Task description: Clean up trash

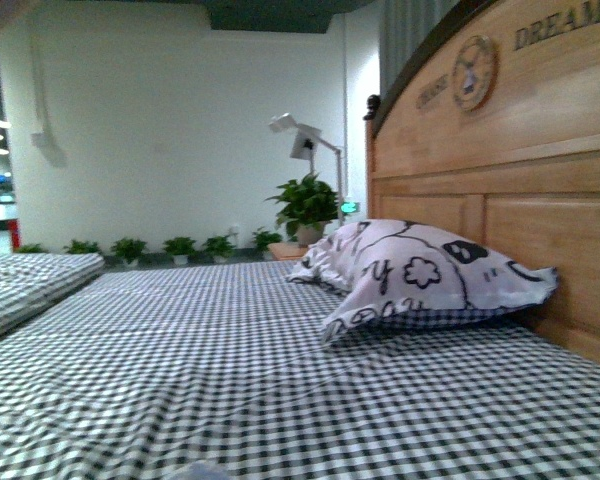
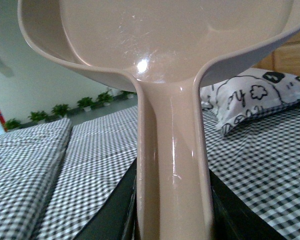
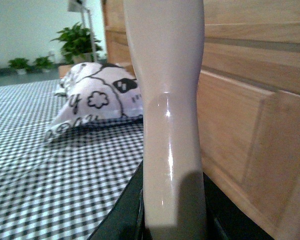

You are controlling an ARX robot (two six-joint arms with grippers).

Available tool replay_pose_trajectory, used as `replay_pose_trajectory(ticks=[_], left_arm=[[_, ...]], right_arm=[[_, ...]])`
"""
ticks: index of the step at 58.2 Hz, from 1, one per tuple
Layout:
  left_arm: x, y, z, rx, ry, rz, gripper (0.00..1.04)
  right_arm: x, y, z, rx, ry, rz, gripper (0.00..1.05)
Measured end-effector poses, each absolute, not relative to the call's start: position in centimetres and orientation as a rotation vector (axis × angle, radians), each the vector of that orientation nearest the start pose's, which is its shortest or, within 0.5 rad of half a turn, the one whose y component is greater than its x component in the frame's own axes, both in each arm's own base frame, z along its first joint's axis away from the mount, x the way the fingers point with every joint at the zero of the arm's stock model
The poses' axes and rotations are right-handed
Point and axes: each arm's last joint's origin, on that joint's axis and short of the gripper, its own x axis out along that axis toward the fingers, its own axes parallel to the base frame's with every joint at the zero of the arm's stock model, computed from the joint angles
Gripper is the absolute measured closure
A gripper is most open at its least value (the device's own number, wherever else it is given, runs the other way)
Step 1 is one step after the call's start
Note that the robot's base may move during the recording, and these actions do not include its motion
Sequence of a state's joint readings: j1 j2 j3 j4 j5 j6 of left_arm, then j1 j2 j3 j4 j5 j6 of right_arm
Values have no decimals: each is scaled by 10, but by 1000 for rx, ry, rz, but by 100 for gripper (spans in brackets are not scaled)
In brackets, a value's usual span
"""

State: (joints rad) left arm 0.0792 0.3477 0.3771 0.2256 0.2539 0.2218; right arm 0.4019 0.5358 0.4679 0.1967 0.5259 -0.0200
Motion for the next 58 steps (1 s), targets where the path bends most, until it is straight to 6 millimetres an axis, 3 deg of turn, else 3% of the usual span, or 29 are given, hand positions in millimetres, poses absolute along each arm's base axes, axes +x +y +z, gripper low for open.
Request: replay_pose_trajectory(ticks=[11, 18, 25, 28, 40, 46, 58], left_arm=[[108, 2, 285, 246, -261, -128, 78], [121, 7, 293, -9, 111, -23, 78], [152, 25, 286, -95, 293, -14, 78], [169, 37, 288, -64, 323, -47, 78], [201, 60, 294, 130, 402, -193, 78], [209, 65, 284, 231, 475, -313, 78], [205, 62, 263, 450, 576, -529, 78]], right_arm=[[130, 40, 292, 33, -106, -112, 85], [130, 40, 292, 35, -107, -123, 85], [129, 39, 293, 37, -112, -126, 85], [128, 39, 294, 39, -115, -126, 85], [128, 39, 293, 38, -115, -126, 85], [128, 39, 293, 38, -115, -126, 85], [128, 39, 293, 38, -115, -126, 85]])
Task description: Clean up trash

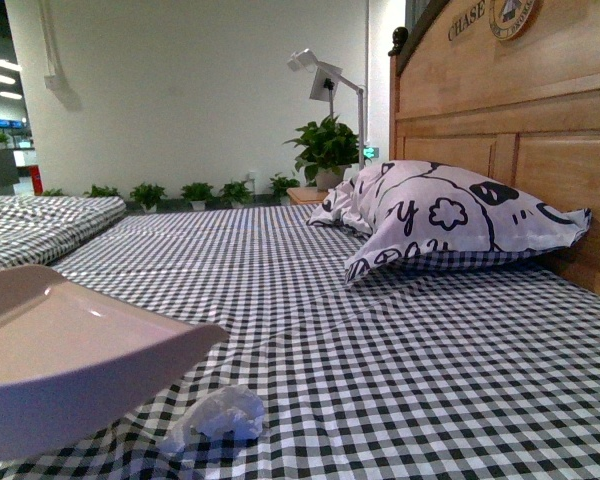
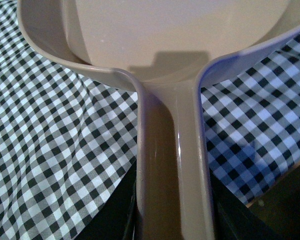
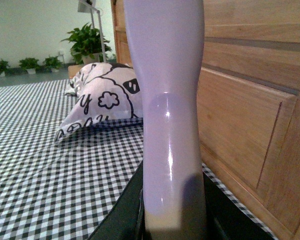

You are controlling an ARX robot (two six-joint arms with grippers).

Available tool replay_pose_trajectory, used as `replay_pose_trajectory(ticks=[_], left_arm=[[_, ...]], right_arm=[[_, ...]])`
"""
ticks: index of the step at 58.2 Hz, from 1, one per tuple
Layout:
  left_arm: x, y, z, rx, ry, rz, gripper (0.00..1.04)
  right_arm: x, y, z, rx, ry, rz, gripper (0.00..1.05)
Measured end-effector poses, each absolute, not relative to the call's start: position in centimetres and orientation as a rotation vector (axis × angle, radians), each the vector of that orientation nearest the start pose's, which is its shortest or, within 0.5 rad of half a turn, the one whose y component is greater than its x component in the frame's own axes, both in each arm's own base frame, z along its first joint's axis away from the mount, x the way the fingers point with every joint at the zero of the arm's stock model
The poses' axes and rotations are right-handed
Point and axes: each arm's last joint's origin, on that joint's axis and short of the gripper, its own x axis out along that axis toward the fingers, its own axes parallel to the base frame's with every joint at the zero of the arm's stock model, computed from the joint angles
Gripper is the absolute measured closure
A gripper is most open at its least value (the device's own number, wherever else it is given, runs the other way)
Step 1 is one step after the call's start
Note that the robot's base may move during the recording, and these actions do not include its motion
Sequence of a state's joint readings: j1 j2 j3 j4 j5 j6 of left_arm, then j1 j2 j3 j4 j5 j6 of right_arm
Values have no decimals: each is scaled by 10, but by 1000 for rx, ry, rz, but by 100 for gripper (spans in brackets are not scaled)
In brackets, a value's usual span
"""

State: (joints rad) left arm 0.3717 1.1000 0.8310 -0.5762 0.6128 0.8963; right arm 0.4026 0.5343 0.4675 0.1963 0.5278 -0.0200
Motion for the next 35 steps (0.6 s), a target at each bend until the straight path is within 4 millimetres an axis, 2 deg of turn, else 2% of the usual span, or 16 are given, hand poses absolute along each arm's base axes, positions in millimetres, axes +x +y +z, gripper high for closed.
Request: replay_pose_trajectory(ticks=[18, 35], left_arm=[[192, 52, 246, 468, 703, -743, 78], [183, 62, 238, 493, 770, -798, 78]], right_arm=[[128, 39, 293, 39, -115, -126, 85], [128, 39, 293, 38, -115, -126, 85]])
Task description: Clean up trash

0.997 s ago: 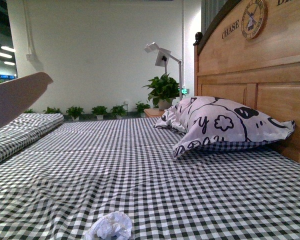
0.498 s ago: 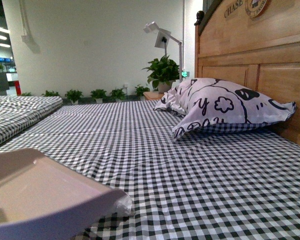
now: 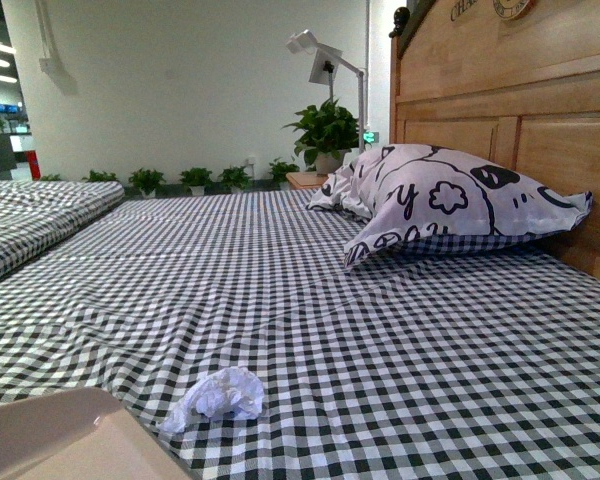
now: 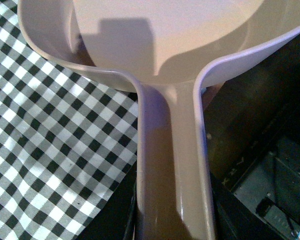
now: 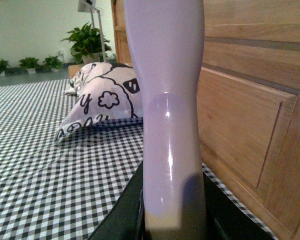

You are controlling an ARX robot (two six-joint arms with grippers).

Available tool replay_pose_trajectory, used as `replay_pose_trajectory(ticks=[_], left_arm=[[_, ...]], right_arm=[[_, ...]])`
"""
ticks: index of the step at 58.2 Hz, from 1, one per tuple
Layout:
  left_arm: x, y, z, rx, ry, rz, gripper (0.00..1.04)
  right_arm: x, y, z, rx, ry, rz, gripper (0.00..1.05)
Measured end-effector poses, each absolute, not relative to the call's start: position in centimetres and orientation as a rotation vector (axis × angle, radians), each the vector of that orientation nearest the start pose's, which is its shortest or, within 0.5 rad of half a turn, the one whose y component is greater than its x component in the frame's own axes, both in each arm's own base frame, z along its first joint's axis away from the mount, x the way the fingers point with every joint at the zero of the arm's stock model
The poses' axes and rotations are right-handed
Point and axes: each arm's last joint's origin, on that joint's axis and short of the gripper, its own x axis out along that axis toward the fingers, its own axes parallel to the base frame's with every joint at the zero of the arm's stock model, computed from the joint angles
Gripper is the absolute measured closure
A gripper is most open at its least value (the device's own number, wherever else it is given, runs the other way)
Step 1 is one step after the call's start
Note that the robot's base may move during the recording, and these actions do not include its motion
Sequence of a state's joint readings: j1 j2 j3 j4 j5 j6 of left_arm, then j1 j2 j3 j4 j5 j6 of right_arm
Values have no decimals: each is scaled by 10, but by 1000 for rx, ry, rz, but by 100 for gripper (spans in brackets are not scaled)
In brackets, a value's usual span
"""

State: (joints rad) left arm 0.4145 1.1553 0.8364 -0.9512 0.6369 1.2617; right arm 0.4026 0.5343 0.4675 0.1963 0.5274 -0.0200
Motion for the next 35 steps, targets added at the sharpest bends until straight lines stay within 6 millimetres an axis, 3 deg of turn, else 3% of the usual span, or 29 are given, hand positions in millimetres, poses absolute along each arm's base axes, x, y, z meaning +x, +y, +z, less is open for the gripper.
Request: replay_pose_trajectory(ticks=[35], left_arm=[[182, 74, 231, 618, 793, -797, 78]], right_arm=[[128, 39, 293, 38, -115, -126, 85]])
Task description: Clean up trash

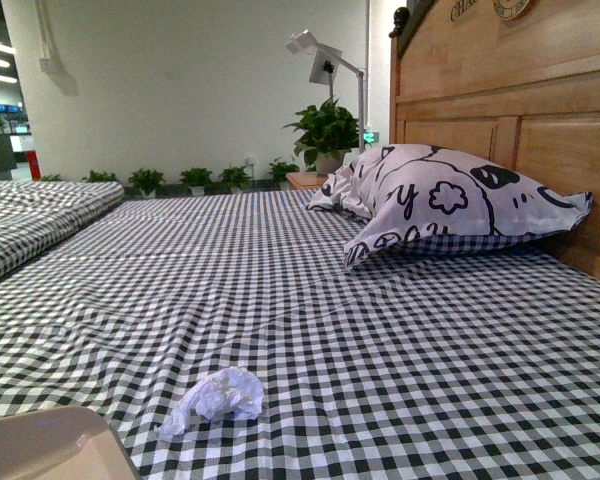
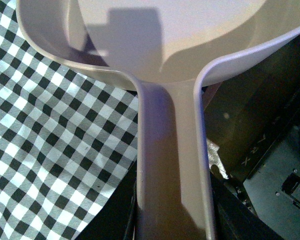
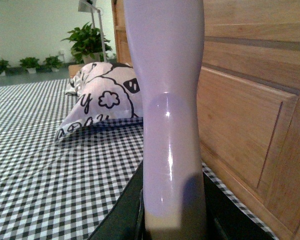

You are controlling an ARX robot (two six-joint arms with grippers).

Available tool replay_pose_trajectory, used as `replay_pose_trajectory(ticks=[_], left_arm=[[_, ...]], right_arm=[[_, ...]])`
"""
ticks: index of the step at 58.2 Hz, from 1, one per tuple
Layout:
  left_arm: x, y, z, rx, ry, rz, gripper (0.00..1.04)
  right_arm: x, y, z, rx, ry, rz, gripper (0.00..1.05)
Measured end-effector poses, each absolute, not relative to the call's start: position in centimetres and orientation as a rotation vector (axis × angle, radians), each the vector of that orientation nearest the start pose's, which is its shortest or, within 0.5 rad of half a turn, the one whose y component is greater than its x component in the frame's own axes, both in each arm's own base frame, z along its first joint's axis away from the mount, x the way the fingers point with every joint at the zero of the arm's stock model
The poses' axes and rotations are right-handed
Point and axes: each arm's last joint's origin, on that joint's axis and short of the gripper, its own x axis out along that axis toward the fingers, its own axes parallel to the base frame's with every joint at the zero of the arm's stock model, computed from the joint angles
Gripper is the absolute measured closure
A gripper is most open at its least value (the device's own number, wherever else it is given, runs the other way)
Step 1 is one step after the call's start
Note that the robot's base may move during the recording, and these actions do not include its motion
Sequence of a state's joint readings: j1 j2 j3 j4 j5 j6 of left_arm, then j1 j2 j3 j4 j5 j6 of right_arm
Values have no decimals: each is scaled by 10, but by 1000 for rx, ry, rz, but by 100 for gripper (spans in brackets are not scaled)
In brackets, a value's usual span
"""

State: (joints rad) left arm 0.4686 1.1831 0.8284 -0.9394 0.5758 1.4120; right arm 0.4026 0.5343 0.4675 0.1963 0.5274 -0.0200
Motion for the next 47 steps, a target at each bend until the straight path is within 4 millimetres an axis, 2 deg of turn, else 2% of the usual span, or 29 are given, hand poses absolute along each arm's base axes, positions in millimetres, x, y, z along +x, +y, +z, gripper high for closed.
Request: replay_pose_trajectory(ticks=[47], left_arm=[[188, 83, 227, 666, 770, -736, 78]], right_arm=[[129, 39, 292, 31, -96, -139, 85]])
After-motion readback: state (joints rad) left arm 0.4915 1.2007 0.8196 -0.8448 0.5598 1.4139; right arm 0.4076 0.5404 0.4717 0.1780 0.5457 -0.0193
